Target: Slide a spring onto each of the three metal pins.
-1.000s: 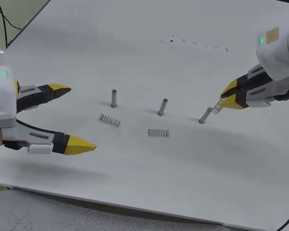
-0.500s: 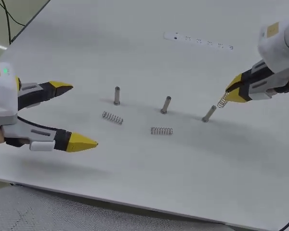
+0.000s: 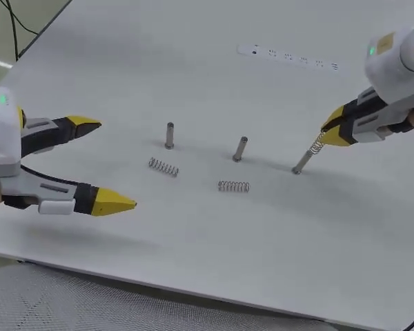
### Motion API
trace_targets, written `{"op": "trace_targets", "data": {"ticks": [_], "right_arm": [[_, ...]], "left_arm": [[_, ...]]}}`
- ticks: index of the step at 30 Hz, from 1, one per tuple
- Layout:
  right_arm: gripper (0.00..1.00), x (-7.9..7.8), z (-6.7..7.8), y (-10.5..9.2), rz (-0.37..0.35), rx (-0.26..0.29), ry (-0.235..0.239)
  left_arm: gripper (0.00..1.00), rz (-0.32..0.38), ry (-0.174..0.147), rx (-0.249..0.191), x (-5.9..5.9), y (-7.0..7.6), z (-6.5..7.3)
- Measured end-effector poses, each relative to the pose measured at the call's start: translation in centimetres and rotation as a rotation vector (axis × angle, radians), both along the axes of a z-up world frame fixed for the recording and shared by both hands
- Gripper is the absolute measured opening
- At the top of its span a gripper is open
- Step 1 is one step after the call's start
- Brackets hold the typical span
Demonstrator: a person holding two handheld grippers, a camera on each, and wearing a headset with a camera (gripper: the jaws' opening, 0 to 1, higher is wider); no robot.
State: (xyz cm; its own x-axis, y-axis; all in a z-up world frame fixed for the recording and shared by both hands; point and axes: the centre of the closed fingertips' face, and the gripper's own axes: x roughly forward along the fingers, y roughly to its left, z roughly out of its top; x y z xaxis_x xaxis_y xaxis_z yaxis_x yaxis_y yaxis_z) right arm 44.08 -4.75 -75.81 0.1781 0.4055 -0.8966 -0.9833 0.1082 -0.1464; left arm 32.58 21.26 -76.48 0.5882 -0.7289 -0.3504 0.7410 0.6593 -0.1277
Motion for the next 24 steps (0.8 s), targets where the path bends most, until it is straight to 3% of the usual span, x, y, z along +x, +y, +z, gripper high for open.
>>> {"op": "trace_targets", "data": {"ticks": [24], "right_arm": [[0.07, 0.00, -0.44, 0.31, -0.003, -0.006, 0.005]], "left_arm": [[0.98, 0.008, -0.027, -0.010, 0.33, 0.25, 0.94]]}}
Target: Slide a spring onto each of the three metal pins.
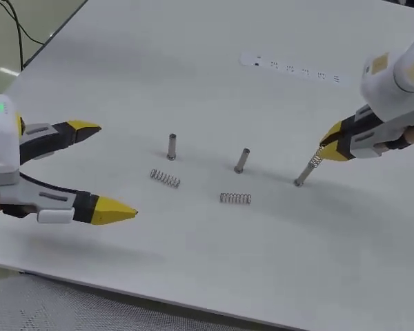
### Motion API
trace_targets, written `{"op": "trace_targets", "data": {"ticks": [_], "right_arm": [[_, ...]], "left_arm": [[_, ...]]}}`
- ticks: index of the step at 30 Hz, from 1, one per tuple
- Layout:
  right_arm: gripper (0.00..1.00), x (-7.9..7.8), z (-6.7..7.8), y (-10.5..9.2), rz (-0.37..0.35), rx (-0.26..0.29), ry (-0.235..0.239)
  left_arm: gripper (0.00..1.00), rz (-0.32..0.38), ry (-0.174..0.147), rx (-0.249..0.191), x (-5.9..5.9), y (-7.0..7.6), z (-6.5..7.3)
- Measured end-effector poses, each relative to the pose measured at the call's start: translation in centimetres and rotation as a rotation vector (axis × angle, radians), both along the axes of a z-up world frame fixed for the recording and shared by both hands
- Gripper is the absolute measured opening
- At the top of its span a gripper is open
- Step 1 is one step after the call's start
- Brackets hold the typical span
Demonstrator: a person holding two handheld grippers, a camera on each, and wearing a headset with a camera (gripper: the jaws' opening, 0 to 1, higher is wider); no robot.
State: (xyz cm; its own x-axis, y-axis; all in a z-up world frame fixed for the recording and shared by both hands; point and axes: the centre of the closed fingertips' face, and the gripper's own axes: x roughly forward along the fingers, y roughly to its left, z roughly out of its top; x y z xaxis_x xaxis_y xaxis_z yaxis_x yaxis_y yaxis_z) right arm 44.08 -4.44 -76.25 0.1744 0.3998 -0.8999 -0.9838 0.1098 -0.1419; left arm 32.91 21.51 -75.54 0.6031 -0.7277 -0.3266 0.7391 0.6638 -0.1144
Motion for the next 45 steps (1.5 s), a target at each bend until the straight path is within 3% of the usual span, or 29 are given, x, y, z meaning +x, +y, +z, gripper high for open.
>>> {"op": "trace_targets", "data": {"ticks": [14, 45], "right_arm": [[0.07, -0.3, -0.8, 0.1, 0.000, -0.015, 0.012], [0.08, -0.6, -4.9, -0.5, -0.043, -0.025, 0.051]], "left_arm": [[0.98, 0.007, 0.010, 0.002, -0.3, 0.3, -0.4], [0.97, 0.009, 0.026, 0.006, -0.5, 0.1, -1.0]]}}
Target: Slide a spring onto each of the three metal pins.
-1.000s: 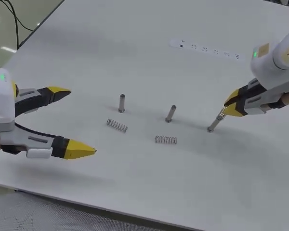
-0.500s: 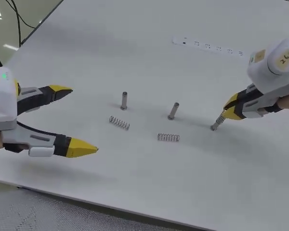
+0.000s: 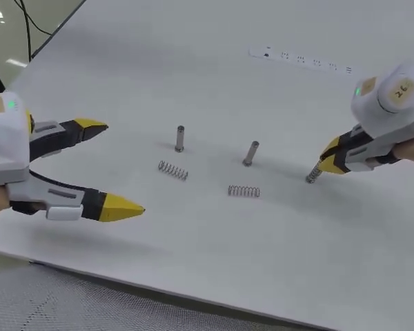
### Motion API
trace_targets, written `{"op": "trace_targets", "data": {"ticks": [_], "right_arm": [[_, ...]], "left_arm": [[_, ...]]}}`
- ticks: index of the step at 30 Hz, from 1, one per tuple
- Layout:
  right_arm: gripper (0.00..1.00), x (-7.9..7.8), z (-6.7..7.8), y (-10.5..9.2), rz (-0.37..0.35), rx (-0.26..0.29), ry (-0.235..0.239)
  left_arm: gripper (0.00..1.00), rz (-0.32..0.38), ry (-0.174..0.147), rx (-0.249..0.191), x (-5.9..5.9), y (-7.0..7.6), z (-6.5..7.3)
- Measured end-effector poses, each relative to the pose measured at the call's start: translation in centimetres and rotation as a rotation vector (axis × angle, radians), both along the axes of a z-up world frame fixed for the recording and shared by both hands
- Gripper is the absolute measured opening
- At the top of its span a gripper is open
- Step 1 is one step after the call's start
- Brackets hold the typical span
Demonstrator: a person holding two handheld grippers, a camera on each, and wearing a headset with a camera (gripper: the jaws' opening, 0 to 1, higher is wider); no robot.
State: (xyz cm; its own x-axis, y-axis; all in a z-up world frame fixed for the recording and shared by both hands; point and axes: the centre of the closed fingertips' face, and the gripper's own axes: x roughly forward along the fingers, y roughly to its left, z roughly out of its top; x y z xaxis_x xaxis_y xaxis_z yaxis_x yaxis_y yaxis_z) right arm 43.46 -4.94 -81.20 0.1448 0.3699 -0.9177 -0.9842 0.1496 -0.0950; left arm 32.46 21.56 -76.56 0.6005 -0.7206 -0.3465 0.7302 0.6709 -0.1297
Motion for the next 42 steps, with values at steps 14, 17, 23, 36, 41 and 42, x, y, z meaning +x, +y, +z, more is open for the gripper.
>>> {"op": "trace_targets", "data": {"ticks": [14, 17, 23, 36, 41, 42], "right_arm": [[0.08, 0.2, -0.7, 0.1, 0.005, 0.000, -0.024], [0.09, 0.1, -0.6, 0.1, 0.012, 0.009, -0.023], [0.13, 0.0, -0.3, 0.4, -0.008, 0.037, -0.017], [0.16, 0.1, 0.9, -0.2, -0.069, 0.103, -0.033], [0.16, 0.1, 1.5, -0.3, -0.115, 0.159, -0.038], [0.16, 0.1, 1.6, -0.3, -0.120, 0.167, -0.040]], "left_arm": [[0.97, 0.003, 0.002, -0.012, 0.2, -0.1, 0.2], [0.97, 0.001, 0.002, -0.011, 0.2, -0.1, 0.2], [0.97, 0.002, -0.001, -0.012, 0.2, -0.1, 0.4], [0.97, -0.002, -0.004, -0.011, 0.2, -0.4, 0.7], [0.97, -0.002, -0.007, -0.012, 0.2, -0.4, 0.9], [0.97, -0.002, -0.008, -0.011, 0.2, -0.4, 0.9]]}}
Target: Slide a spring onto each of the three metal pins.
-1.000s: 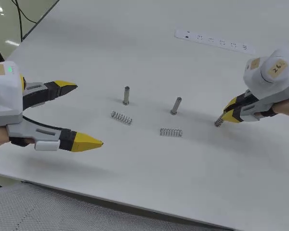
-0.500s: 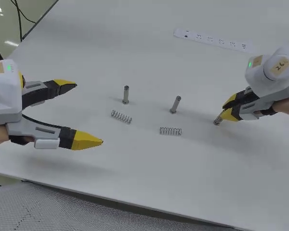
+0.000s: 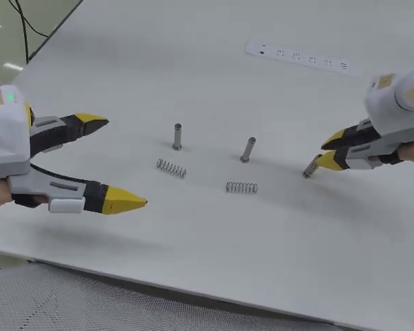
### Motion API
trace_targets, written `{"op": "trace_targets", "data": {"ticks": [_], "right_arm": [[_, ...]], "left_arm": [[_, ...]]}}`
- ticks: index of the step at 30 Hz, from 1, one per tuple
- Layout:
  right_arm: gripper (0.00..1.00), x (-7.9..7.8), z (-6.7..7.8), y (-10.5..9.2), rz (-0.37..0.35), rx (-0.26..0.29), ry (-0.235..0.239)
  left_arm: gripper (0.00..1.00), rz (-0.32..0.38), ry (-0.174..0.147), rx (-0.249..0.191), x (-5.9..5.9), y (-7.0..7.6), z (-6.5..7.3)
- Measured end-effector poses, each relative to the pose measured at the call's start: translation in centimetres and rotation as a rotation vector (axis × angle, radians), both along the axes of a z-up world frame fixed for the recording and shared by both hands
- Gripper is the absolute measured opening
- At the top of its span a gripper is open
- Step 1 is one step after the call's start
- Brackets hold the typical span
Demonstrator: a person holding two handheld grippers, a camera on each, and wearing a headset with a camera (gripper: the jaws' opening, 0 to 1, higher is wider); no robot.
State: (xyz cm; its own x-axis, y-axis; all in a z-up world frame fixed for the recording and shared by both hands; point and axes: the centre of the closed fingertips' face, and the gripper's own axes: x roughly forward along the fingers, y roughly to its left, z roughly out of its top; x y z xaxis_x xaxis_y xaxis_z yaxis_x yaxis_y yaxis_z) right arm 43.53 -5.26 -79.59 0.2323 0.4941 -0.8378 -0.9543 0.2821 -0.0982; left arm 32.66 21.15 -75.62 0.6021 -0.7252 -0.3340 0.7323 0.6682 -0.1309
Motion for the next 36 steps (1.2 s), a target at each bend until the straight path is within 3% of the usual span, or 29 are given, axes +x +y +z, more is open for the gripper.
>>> {"op": "trace_targets", "data": {"ticks": [19, 30, 36], "right_arm": [[0.16, -2.5, 2.1, 0.0, -0.127, 0.235, 0.015], [0.16, -3.9, 2.1, -0.7, -0.193, 0.319, 0.042], [0.16, -4.8, 1.6, -0.9, -0.209, 0.331, 0.046]], "left_arm": [[0.97, 0.010, -0.001, 0.009, 0.3, 0.6, 0.4], [0.97, 0.016, -0.004, -0.008, 0.4, 0.3, 1.0], [0.97, 0.015, 0.003, 0.001, 0.2, 0.3, 0.7]]}}
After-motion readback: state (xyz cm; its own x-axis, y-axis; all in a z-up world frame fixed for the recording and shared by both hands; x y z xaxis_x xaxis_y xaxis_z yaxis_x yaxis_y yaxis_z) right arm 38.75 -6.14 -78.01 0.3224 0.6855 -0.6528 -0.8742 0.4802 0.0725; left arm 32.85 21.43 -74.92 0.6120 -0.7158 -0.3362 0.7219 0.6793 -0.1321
